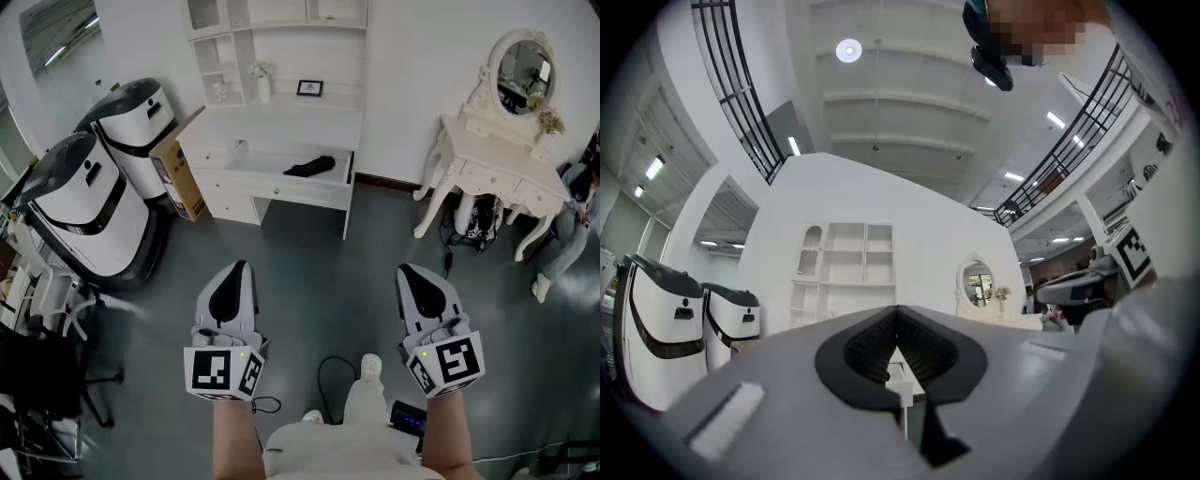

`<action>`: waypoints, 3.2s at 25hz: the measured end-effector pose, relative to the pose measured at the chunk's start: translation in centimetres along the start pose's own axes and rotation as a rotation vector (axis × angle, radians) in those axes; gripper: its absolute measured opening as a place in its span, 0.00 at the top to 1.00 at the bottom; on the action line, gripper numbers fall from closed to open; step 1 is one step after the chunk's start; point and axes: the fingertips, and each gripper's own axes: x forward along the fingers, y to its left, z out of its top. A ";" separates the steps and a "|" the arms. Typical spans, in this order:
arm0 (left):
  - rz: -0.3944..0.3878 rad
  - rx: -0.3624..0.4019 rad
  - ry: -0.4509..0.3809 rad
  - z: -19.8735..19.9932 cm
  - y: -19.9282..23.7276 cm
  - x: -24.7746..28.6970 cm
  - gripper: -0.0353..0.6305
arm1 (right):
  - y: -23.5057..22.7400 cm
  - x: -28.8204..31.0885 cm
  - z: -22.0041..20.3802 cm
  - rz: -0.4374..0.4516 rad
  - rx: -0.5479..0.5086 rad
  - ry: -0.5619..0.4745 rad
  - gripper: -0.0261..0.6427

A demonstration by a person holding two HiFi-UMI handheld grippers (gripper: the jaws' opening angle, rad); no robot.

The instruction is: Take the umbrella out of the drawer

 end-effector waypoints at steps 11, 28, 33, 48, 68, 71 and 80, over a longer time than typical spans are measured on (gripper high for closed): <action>0.019 0.029 0.023 -1.2 -0.5 5.1 0.93 | -4.0 4.4 -1.4 0.029 0.025 -0.018 0.95; 0.146 0.051 0.020 -2.6 -4.8 19.7 0.93 | -18.5 14.5 -3.6 0.154 0.035 -0.049 0.95; 0.184 0.056 0.028 -3.6 -6.9 22.1 0.93 | -21.2 16.3 -5.0 0.238 0.059 -0.015 0.95; 0.238 0.084 0.047 -4.8 -6.3 25.2 0.93 | -22.0 19.9 -5.5 0.314 0.140 -0.044 0.95; 0.102 0.059 0.037 -7.9 8.5 37.9 0.93 | -20.1 37.7 -6.6 0.164 0.059 -0.009 0.95; 0.073 0.058 0.045 -8.4 11.2 39.9 0.93 | -19.7 40.6 -6.7 0.132 0.063 0.008 0.95; -0.005 0.055 0.058 -9.2 18.5 45.1 0.93 | -18.7 48.0 -5.8 0.024 0.059 0.022 0.95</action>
